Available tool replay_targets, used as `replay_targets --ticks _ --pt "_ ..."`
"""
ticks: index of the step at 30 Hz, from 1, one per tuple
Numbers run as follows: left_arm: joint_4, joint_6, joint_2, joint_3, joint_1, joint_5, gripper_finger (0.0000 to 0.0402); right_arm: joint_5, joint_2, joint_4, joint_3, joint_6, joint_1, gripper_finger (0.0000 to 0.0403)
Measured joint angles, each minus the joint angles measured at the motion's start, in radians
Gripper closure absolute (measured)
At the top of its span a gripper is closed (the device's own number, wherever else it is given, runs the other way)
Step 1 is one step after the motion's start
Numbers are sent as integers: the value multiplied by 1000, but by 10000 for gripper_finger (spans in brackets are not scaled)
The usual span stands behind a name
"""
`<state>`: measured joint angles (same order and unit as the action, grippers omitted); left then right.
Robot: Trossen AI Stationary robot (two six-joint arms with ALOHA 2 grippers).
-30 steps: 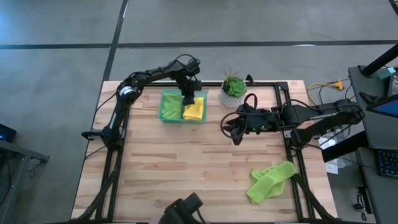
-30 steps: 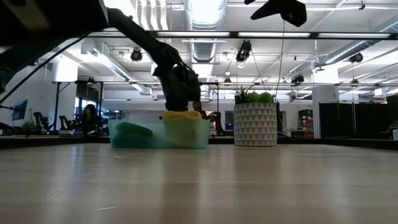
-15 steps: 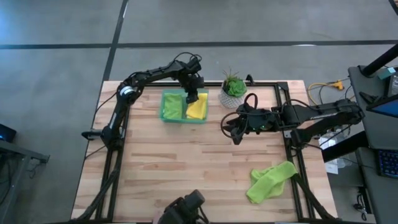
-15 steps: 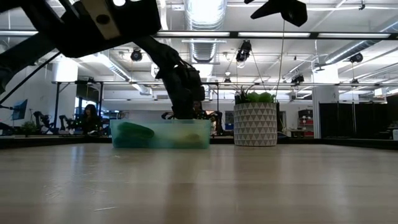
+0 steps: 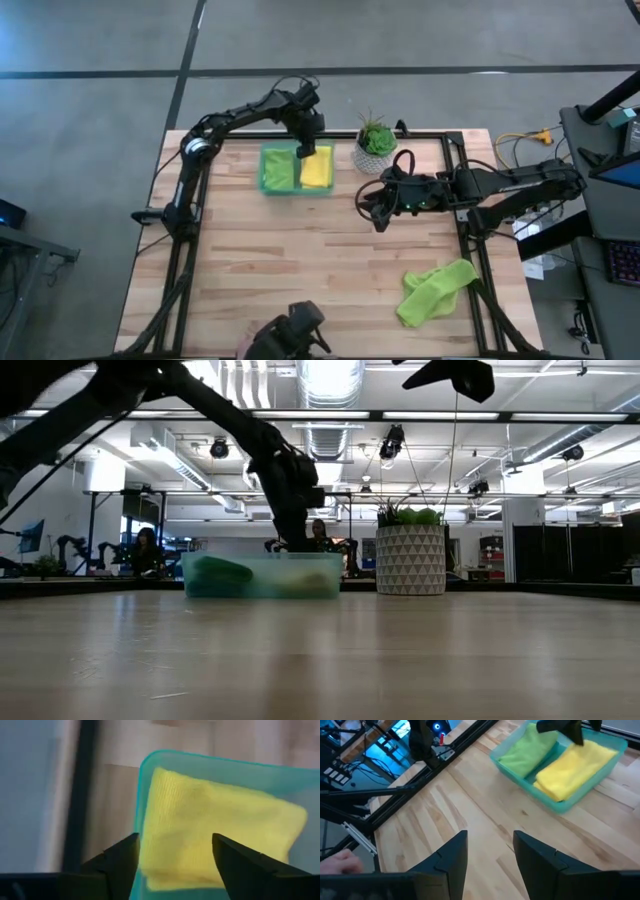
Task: Fold microfiber towels
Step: Put the folded yellow microfiber towel into the blue bin
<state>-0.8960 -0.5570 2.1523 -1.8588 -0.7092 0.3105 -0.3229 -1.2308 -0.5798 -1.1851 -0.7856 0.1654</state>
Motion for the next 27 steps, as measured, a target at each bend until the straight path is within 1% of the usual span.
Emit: replay_targets --ticks 2,4,6,7,10,13,14,15,17,19,23,27 --pt "5 1 -22 0 -3 -58 162 0 0 12 0 3 0 250" --pt "-2 28 -38 3 -4 -62 163 0 0 26 0 7 0 250" --pt "-3 49 -53 18 3 -50 179 0 0 34 0 9 0 250" --pt "-3 51 -57 25 11 -50 193 0 0 40 0 13 0 250" --pt "-6 48 -54 49 44 -46 262 0 0 46 0 16 0 250" --pt "2 24 -46 85 79 -45 355 0 0 53 0 14 1 250" --pt "5 19 -46 102 91 -58 377 2 0 58 0 11 1 250" --pt "21 18 -46 123 102 -77 388 7 0 68 0 11 1 250" --pt "72 20 -46 170 122 -156 388 11 0 80 0 10 5 250" --pt "73 17 -46 201 133 -203 388 12 0 95 0 10 11 250" --pt "79 7 -48 239 145 -178 399 12 0 97 0 8 25 250" --pt "65 22 -63 251 157 -170 399 12 0 97 0 8 33 250"
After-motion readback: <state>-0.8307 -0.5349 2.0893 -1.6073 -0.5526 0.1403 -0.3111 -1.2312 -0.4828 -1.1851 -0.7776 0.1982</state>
